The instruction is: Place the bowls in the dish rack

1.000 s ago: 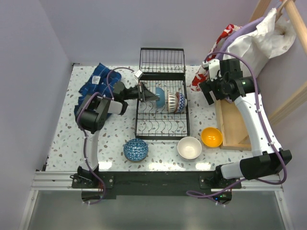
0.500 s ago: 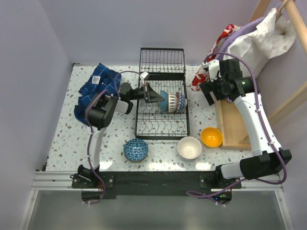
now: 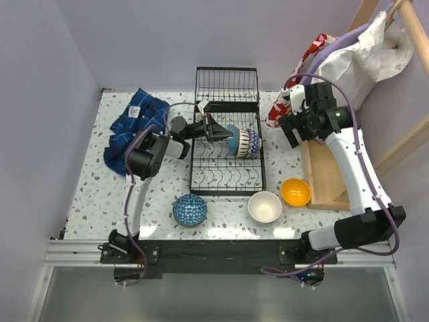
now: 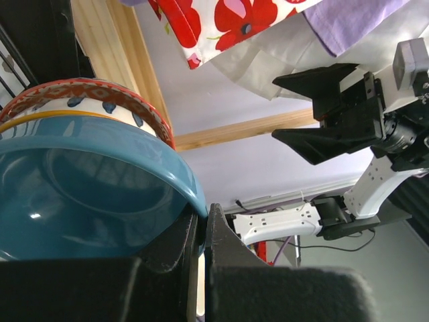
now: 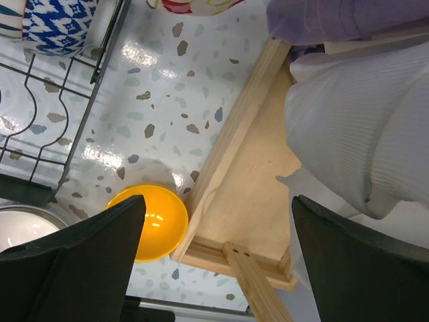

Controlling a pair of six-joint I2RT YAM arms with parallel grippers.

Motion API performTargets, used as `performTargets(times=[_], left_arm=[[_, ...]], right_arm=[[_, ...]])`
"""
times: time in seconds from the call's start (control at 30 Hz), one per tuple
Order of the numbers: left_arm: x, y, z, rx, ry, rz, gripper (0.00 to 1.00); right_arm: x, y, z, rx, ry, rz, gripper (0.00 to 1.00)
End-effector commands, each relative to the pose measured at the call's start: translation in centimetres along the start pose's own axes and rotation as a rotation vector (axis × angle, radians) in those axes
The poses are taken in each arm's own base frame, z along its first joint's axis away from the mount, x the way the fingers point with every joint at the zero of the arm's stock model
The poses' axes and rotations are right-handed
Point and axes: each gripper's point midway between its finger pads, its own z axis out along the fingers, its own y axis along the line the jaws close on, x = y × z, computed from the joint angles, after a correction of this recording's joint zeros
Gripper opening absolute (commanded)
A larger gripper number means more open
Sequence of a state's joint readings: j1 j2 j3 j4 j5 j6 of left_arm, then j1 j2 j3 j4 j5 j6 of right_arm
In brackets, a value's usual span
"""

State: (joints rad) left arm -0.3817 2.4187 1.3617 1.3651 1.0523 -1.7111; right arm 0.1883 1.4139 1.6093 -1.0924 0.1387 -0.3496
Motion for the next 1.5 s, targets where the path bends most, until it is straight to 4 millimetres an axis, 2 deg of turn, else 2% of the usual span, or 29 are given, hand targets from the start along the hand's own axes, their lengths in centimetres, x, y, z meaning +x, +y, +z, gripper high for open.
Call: performTargets(times=[0.0, 0.17, 0.37, 0.67, 0.8, 1.03, 1.17, 1.23, 1.33, 1.37, 1.43, 1.47], left_arm=[[3.0, -2.2, -0.4, 0.221, 0.049, 0.321, 0.0], [2.8, -1.7, -0.4, 0.229, 0.063, 0.304, 0.0], [3.0, 0.2, -0.7, 0.183, 0.09, 0.261, 0.0], [4.9, 0.0, -2.3, 0.136, 0.128, 0.262, 0.0], [4.6, -0.5, -2.2, 0.119, 0.126, 0.32, 0.0], [4.2, 0.7, -2.5, 0.069, 0.147, 0.305, 0.01], [3.5, 1.4, -3.0, 0.028, 0.146, 0.321, 0.07], [3.5, 2.4, -3.3, -0.002, 0.15, 0.318, 0.1], [3.6, 2.9, -3.6, -0.025, 0.157, 0.321, 0.16], [3.4, 2.5, -3.5, -0.025, 0.156, 0.37, 0.2], [3.1, 3.4, -3.6, -0.088, 0.143, 0.327, 0.21], [2.6, 2.8, -3.5, -0.113, 0.133, 0.345, 0.23]], right_arm=[[0.2, -0.1, 0.2, -0.004, 0.016, -0.012, 0.95], [-0.1, 0.1, 0.8, -0.021, 0.024, -0.014, 0.95], [-0.6, 0.3, 1.2, -0.043, 0.027, -0.019, 0.95], [-1.2, 0.7, 1.8, -0.058, 0.015, -0.011, 0.95], [-1.7, 0.8, 2.1, -0.06, 0.006, -0.007, 0.95], [-1.8, 1.0, 2.0, -0.064, -0.007, -0.002, 0.95], [-1.7, 1.1, 1.8, -0.065, -0.017, 0.002, 0.94], [-1.3, 1.3, 1.7, -0.066, -0.014, 0.002, 0.94], [-1.2, 1.5, 1.7, -0.073, -0.017, 0.005, 0.94], [-1.3, 1.5, 1.6, -0.072, -0.023, 0.004, 0.94], [-1.4, 1.4, 1.5, -0.07, -0.029, 0.003, 0.95], [-1.4, 1.3, 1.5, -0.068, -0.031, 0.003, 0.95]])
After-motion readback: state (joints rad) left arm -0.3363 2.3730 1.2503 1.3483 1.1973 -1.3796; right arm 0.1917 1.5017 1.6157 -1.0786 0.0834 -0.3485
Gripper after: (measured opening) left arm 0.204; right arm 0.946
